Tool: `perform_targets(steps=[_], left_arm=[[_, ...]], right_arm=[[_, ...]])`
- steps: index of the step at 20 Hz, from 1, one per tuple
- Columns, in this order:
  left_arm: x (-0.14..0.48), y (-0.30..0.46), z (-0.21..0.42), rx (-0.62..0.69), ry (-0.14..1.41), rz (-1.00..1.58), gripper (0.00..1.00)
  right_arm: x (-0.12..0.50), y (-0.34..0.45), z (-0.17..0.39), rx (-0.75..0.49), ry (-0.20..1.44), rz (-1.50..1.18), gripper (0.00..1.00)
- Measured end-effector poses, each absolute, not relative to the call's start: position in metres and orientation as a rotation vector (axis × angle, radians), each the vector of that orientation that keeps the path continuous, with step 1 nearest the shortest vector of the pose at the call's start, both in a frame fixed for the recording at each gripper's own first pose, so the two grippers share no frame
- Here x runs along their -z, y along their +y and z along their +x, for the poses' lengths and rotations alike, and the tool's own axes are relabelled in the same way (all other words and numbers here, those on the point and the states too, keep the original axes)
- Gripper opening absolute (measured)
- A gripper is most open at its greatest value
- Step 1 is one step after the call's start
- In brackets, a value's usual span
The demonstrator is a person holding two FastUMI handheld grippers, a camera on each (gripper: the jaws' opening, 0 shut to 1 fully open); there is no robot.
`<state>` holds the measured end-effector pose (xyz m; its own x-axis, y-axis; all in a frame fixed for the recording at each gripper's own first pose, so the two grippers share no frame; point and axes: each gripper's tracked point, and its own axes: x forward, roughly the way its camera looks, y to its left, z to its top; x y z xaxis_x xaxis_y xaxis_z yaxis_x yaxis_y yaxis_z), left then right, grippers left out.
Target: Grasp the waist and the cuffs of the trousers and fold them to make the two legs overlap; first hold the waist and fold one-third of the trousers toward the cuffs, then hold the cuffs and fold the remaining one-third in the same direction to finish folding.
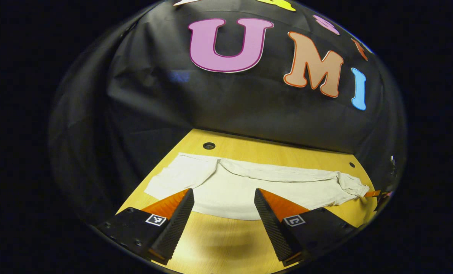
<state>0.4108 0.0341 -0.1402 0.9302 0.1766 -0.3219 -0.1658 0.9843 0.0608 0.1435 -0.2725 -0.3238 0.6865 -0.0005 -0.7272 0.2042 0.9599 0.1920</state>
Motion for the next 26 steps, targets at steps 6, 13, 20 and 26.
perform_targets(steps=[6, 13, 20, 26], left_arm=[[0.145, 0.041, 0.407, -0.22, 0.339, 0.039, 0.95], [0.144, 0.035, 0.409, -0.175, 0.331, 0.036, 0.95], [0.144, 0.025, 0.409, -0.069, 0.329, 0.016, 0.95], [0.142, 0.024, 0.408, 0.044, 0.336, 0.038, 0.95]], right_arm=[[0.319, -0.258, 0.178, 0.094, 0.739, 0.574, 0.94], [0.311, -0.265, 0.186, 0.163, 0.704, 0.687, 0.27], [0.235, -0.226, 0.191, 0.094, 0.532, 0.674, 0.26], [0.163, -0.156, 0.191, 0.079, 0.419, 0.651, 0.26]])
